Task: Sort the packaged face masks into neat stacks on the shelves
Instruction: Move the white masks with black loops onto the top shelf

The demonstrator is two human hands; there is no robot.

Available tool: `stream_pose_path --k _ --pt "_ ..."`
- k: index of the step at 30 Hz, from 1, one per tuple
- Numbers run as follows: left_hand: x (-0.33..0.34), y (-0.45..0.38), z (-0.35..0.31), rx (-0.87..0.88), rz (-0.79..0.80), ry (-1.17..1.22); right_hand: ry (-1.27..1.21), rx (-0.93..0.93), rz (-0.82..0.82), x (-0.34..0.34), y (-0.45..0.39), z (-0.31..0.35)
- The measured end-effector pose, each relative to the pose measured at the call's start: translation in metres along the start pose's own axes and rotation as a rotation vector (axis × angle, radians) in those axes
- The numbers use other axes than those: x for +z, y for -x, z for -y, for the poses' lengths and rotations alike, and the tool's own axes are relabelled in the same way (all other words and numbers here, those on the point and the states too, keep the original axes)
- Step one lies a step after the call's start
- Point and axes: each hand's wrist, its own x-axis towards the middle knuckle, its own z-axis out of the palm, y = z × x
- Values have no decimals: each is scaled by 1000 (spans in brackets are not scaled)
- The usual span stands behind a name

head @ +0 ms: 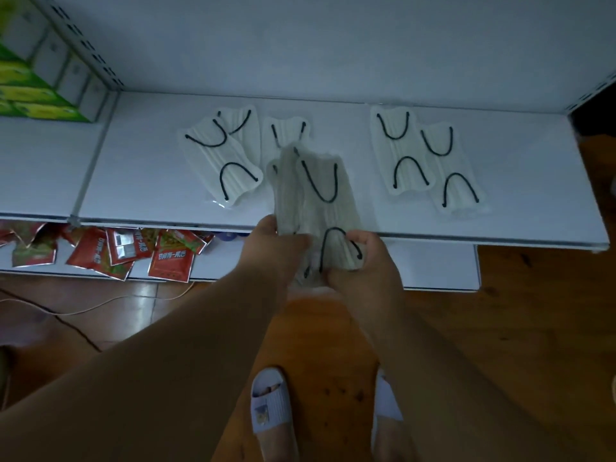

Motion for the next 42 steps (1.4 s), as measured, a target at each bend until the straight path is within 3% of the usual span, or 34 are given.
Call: stream_pose_path --k 4,10,15,19,22,27,30,42 --pt "-12 15 3 -6 -22 19 108 -28 -26 -9 27 1" --pt "-20 65 14 70 92 -89 -503 345 76 -44 42 8" --pt "-16 132 17 35 120 25 -698 285 171 -91 87 22" --pt "-10 204 0 161 115 -78 -696 254 224 -131 149 44" --pt "4 273 -20 240 127 -100 -648 171 226 -162 199 70" --pt "31 377 -39 312 137 76 -641 30 112 -224 264 111" --pt "39 425 -59 374 91 123 -629 -59 140 -254 296 144" --pt "37 538 -188 706 -13 317 -527 -543 23 -319 365 296"
